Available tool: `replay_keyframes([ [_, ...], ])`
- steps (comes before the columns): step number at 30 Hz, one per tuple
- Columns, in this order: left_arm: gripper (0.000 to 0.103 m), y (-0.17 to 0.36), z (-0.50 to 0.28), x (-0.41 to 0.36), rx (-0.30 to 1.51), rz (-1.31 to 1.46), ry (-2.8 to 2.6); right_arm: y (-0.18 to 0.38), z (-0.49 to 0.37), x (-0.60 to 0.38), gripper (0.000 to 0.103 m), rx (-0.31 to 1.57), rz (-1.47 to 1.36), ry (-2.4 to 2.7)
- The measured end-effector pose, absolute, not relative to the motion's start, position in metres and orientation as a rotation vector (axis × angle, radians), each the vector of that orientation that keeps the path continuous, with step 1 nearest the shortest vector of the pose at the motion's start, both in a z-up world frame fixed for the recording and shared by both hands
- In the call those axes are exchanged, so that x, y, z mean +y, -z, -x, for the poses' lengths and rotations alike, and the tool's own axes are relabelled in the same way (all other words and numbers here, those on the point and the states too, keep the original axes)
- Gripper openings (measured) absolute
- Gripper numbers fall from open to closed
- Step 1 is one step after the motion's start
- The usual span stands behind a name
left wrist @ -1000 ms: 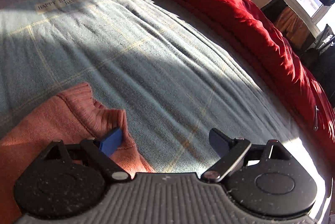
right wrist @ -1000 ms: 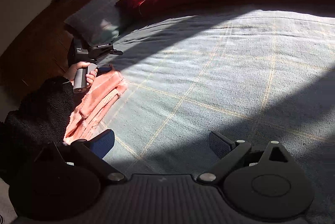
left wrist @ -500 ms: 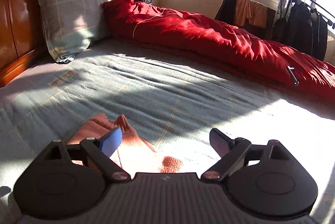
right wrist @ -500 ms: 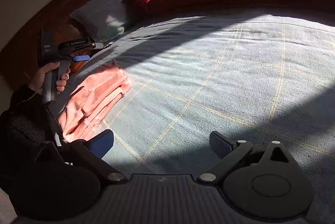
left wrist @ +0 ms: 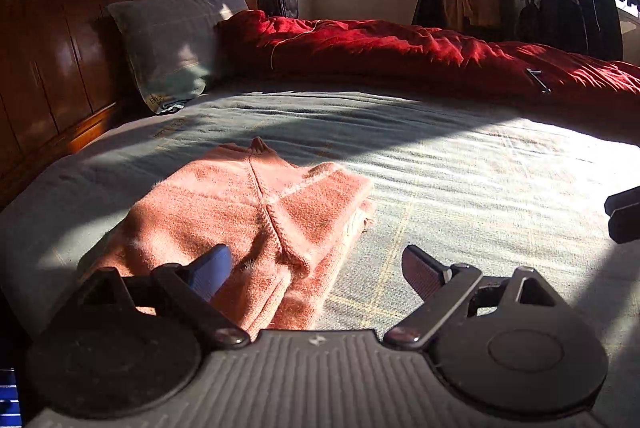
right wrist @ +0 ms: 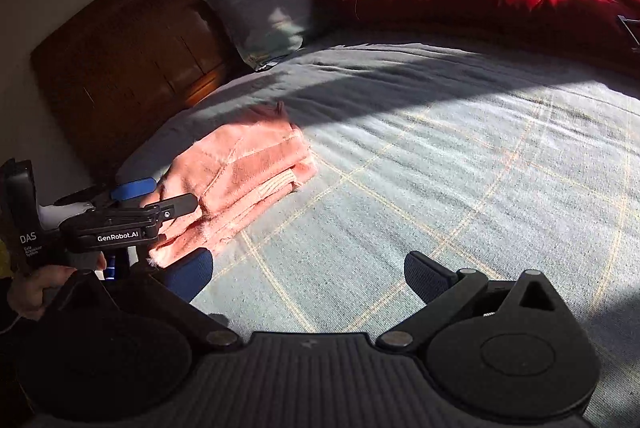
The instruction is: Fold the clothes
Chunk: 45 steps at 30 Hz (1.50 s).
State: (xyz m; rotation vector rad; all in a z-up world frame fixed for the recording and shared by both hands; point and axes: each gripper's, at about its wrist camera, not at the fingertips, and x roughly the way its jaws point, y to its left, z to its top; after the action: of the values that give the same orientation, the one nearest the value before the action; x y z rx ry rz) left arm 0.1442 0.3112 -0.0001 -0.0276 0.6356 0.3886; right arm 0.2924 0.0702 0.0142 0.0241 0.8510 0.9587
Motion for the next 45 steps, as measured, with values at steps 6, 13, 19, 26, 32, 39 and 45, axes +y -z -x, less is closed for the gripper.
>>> replay_keyframes([
  [6,0.095,0.002,-0.107,0.297,0.630,0.086,-0.536,-0.019,-0.276,0.092,0.103,0.818,0.069,-1.007],
  [13,0.096,-0.002,-0.077,0.273,0.622,0.166,-0.634,-0.025,-0.250,0.085,0.103,0.794,0.104,-1.067],
  [19,0.101,-0.005,-0.069,0.244,0.644,0.165,-0.708,-0.033,-0.233,0.059,0.103,0.754,0.136,-1.089],
  [26,0.101,-0.015,-0.058,0.209,0.623,0.206,-0.700,-0.039,-0.225,0.025,0.103,0.718,0.123,-1.098],
  [32,0.101,-0.031,-0.042,0.189,0.569,0.252,-0.765,-0.046,-0.215,0.003,0.103,0.668,0.119,-1.140],
  [39,0.101,-0.042,-0.031,0.165,0.584,0.268,-0.800,-0.053,-0.204,-0.009,0.103,0.634,0.138,-1.190],
  [45,0.102,-0.047,-0.026,0.152,0.612,0.262,-0.790,-0.062,-0.193,0.002,0.103,0.610,0.165,-1.232],
])
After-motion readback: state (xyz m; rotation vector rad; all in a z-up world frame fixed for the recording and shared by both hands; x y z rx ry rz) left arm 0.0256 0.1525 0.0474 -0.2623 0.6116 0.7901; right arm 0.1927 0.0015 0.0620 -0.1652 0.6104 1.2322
